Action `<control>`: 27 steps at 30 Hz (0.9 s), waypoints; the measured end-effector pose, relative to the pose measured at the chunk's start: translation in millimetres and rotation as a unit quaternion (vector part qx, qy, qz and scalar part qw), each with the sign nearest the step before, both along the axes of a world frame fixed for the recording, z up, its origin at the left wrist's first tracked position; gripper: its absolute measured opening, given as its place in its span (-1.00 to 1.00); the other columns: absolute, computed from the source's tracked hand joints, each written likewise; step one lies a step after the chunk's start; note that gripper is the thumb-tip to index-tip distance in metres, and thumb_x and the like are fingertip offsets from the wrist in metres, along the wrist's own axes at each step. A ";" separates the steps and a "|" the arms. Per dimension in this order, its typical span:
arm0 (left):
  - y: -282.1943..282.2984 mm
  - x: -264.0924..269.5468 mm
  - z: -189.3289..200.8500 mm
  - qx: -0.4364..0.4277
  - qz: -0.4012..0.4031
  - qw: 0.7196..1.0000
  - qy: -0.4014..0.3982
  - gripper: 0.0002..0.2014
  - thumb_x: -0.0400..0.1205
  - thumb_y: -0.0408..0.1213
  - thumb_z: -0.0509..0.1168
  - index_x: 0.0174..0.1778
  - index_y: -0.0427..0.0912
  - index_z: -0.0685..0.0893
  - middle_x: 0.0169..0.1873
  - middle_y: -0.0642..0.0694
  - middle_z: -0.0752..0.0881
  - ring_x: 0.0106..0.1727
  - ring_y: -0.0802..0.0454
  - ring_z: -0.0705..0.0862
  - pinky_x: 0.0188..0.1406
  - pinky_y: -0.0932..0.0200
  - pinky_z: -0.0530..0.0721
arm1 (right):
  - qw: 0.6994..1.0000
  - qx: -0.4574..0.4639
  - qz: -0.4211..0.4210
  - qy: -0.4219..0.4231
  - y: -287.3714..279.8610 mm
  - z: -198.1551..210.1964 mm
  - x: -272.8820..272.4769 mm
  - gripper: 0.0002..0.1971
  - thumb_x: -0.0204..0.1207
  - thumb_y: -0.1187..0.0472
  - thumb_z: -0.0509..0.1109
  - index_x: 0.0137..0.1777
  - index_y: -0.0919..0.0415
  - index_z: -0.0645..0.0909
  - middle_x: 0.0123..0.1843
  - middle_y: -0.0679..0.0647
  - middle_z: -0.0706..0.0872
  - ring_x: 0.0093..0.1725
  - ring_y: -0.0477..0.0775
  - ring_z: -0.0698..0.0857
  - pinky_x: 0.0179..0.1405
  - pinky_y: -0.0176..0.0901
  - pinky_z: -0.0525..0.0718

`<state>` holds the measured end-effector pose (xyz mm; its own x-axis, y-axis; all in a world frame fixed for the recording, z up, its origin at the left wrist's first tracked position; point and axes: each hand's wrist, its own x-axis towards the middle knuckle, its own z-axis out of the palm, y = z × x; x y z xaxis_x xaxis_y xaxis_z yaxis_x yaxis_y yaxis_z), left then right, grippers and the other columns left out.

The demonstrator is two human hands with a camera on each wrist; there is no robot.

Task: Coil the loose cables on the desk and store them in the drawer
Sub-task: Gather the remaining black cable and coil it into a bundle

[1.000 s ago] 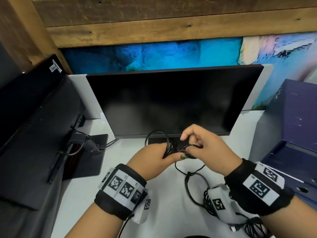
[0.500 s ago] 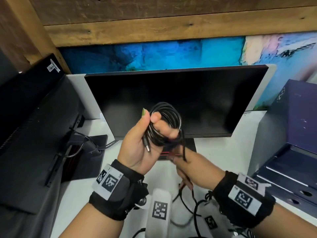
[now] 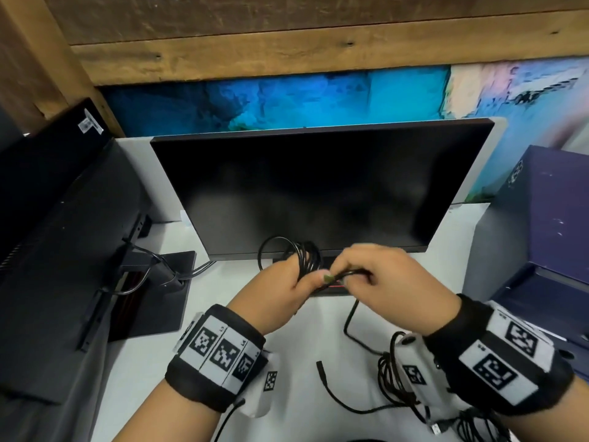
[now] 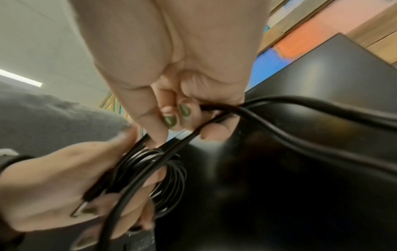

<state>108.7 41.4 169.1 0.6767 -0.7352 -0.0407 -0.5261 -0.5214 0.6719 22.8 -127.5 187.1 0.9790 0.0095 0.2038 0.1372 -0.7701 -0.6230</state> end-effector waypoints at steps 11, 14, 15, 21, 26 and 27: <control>13.3 -6.0 11.0 -0.315 -0.154 0.858 0.375 -0.73 0.60 -0.11 0.27 -0.40 -0.11 0.64 -0.81 0.09 0.42 -0.79 0.13 0.40 -0.34 0.05 0.51 | 0.982 0.180 0.017 -0.056 -24.5 -18.2 13.8 -0.76 0.33 0.23 0.25 -0.06 -0.02 0.64 -0.06 -0.23 0.54 -0.11 -0.08 0.56 -0.07 -0.35 0.54; 20.1 1.8 14.8 -0.440 -0.130 0.794 0.399 -0.70 0.59 -0.05 0.32 -0.40 -0.14 0.60 -0.83 0.10 0.24 -0.81 0.19 0.33 -0.37 0.18 0.60 | 0.971 0.235 0.041 -0.023 -23.6 -33.3 14.7 -0.61 0.44 -0.20 0.28 0.06 0.05 0.68 -0.02 -0.17 0.63 0.07 -0.10 0.63 0.11 -0.38 0.53; 22.8 4.8 17.3 -0.471 -0.103 0.777 0.404 -0.68 0.57 -0.02 0.33 -0.42 -0.13 0.59 -0.84 0.07 0.19 -0.82 0.18 0.30 -0.37 0.20 0.61 | 0.968 0.244 0.045 -0.021 -23.9 -39.1 14.4 -0.49 0.45 -0.32 0.24 0.10 0.07 0.68 -0.03 -0.14 0.66 0.07 -0.09 0.64 0.11 -0.40 0.52; 41.0 19.2 31.5 -0.596 0.083 0.698 0.389 -0.51 0.71 0.00 -0.01 -0.53 -0.08 0.50 -0.87 0.09 0.24 -0.83 0.16 0.22 -0.42 0.27 0.60 | 0.963 0.252 -0.094 0.022 -26.5 -64.1 12.0 -0.65 0.71 0.00 0.08 -0.03 -0.08 0.73 -0.42 0.00 0.36 -0.42 -0.15 0.34 -0.34 -0.32 0.33; 49.1 21.1 34.8 -0.628 0.105 0.689 0.346 -0.53 0.74 0.00 -0.01 -0.48 -0.07 0.47 -0.84 0.08 0.24 -0.80 0.15 0.22 -0.39 0.26 0.58 | 0.973 0.184 -0.133 0.049 -23.7 -73.5 9.9 -0.66 0.72 0.15 0.11 -0.10 -0.01 0.72 -0.48 -0.35 0.57 -0.41 -0.29 0.50 -0.33 -0.44 0.40; 50.4 21.6 36.2 -0.632 0.104 0.690 0.337 -0.54 0.73 0.01 0.00 -0.47 -0.07 0.47 -0.84 0.08 0.24 -0.79 0.15 0.22 -0.38 0.26 0.58 | 0.975 0.175 -0.130 0.051 -22.9 -74.6 9.0 -0.67 0.73 0.17 0.10 -0.10 0.04 0.70 -0.48 -0.42 0.57 -0.41 -0.33 0.51 -0.34 -0.46 0.40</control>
